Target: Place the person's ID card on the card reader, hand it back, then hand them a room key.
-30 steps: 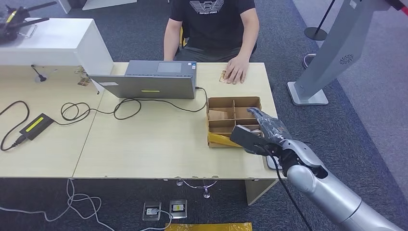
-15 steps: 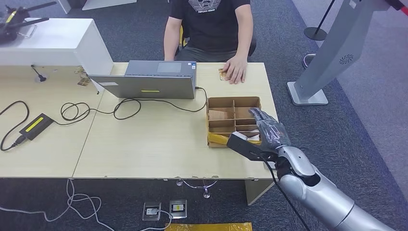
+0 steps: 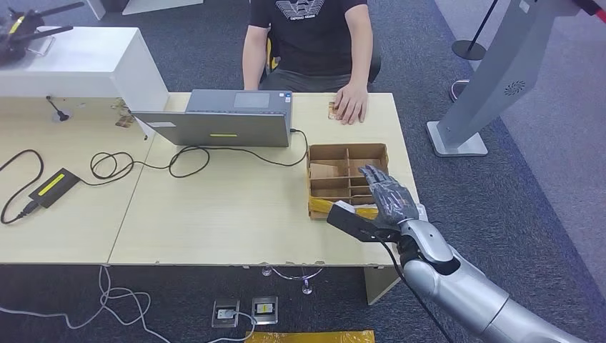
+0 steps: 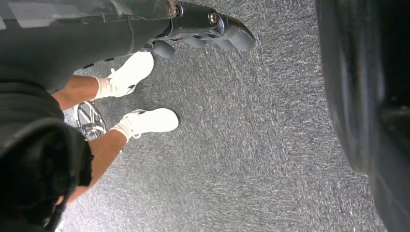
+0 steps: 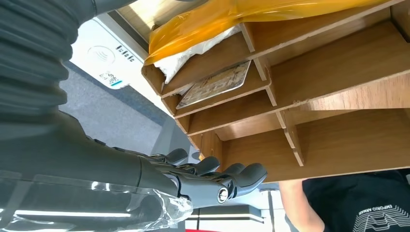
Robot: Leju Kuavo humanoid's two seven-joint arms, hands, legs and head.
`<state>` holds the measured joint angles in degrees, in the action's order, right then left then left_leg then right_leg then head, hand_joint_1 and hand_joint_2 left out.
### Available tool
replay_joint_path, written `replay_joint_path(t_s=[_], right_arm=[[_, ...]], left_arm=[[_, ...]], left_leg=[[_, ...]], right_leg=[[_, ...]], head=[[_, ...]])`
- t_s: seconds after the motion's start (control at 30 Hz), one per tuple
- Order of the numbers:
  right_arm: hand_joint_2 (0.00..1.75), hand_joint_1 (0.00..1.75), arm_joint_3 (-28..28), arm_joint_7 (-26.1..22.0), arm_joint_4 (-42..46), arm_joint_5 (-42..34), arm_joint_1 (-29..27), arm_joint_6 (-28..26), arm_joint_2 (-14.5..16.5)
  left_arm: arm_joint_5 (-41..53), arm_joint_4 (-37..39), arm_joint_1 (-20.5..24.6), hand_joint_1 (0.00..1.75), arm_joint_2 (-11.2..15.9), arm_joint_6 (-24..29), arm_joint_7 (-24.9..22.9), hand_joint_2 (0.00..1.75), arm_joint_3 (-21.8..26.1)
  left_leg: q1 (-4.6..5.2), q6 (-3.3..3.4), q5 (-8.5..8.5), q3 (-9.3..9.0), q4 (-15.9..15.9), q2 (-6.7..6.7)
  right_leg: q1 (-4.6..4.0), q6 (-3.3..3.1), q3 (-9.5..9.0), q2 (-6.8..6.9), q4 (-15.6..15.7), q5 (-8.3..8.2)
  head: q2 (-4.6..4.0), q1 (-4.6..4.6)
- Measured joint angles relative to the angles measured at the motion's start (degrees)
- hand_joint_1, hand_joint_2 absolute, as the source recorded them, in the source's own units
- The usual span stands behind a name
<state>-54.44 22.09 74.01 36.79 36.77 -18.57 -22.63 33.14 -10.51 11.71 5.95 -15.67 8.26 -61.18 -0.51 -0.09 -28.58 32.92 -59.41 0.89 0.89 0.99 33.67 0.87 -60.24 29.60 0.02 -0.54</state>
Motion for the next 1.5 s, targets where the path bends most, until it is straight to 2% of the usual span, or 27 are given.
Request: replay_joint_path(t_s=[0.8,0.83,0.87,0.93,0.97,1.0,1.5], right_arm=[[1.75,0.00,-3.25,0.08,-4.02,-1.74,1.59,-3.05,1.32],[1.75,0.26,-3.37,0.19,-4.14,-1.57,1.60,-3.11,1.33],[1.75,0.62,-3.53,0.31,-4.28,-1.37,1.61,-3.20,1.34],[1.75,1.49,-3.81,0.53,-4.58,-0.96,1.63,-3.39,1.34],[1.75,1.67,-3.91,0.65,-4.73,-0.79,1.64,-3.45,1.34],[1.75,1.75,-3.97,0.77,-4.87,-0.55,1.66,-3.46,1.34],[1.75,1.75,-4.95,0.38,-7.39,1.03,1.72,-4.37,1.61]], left_arm=[[0.09,0.00,0.04,0.00,0.00,-0.48,0.00,0.00,0.00],[0.11,0.00,0.05,0.00,0.00,-0.48,0.00,0.00,0.00],[0.13,0.00,0.05,0.00,0.00,-0.48,0.00,0.00,0.00],[0.15,0.00,0.06,0.00,0.00,-0.43,0.00,0.00,0.00],[0.18,0.00,0.06,0.00,0.00,-0.39,0.00,0.00,0.00],[0.22,0.00,0.07,0.00,0.00,-0.34,0.00,0.00,0.00],[0.34,0.00,0.12,0.00,0.00,-0.50,0.00,0.00,0.00]], left_leg=[[0.00,0.00,0.00,-0.01,0.00,0.00],[0.00,0.00,0.00,-0.01,0.00,0.00],[0.00,0.00,0.00,-0.01,0.00,0.00],[-0.01,0.00,0.00,-0.02,0.00,0.00],[-0.01,0.00,0.00,-0.02,0.00,0.00],[-0.01,0.00,0.00,-0.02,0.00,0.00],[0.00,0.00,0.00,-0.03,0.00,-0.01]], right_leg=[[0.00,0.00,0.00,0.00,0.00,0.00],[0.00,0.00,0.00,-0.01,0.00,0.00],[0.00,0.00,0.00,-0.01,0.00,0.00],[0.00,0.00,0.00,-0.01,0.00,0.00],[0.00,0.00,0.00,-0.01,0.00,0.00],[0.00,0.00,0.00,-0.01,0.00,0.00],[0.00,0.00,0.00,-0.01,0.00,0.00]], head=[[-0.01,0.00],[-0.01,0.00],[0.00,0.00],[-0.01,0.00],[-0.01,0.01],[-0.02,0.00],[-0.01,0.00]])
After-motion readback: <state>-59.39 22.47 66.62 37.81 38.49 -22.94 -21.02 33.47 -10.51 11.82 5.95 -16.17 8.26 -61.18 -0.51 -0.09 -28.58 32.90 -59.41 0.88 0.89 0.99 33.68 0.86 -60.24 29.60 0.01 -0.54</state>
